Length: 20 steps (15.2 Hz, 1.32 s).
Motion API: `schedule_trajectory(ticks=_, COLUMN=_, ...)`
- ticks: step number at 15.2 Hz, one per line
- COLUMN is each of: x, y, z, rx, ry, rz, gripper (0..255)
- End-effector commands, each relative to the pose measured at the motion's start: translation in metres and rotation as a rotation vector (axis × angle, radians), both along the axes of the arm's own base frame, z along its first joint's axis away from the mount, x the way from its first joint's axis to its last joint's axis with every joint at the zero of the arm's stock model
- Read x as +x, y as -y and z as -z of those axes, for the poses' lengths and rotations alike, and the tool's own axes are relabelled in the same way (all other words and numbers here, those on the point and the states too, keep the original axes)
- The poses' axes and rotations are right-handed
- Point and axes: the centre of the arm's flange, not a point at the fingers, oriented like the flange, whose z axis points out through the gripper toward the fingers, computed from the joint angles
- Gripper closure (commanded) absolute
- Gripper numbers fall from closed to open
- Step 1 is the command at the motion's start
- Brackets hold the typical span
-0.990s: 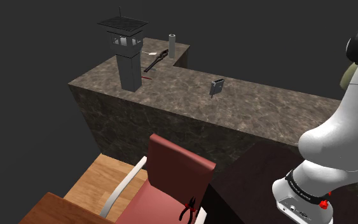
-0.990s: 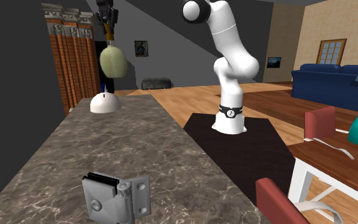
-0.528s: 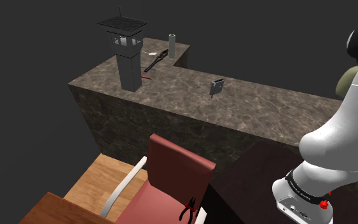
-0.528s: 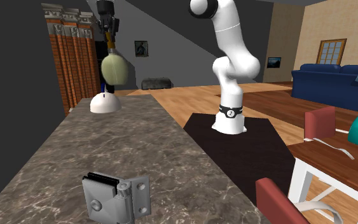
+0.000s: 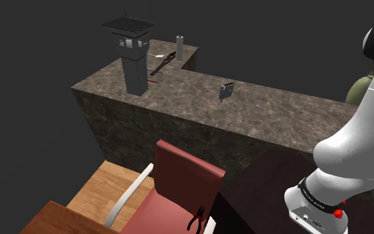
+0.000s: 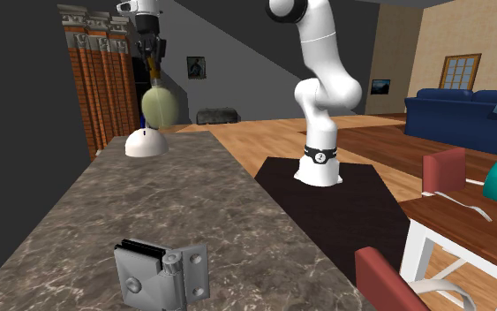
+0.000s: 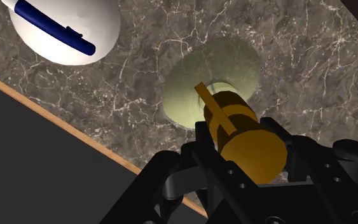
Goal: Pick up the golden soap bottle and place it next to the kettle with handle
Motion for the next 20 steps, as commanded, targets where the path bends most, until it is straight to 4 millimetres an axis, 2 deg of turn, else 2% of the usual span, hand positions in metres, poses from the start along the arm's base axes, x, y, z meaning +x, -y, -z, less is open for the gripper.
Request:
schedule_trajectory(ticks=1, x=0.0, y=-0.001, z=0.011, rx=-0.001, ry=0.0, rz=0.0, gripper=255)
schedule_trajectory(ticks=20, x=0.0, y=-0.001, z=0.111, rx=-0.001, ry=0.0, rz=0.0, gripper=255)
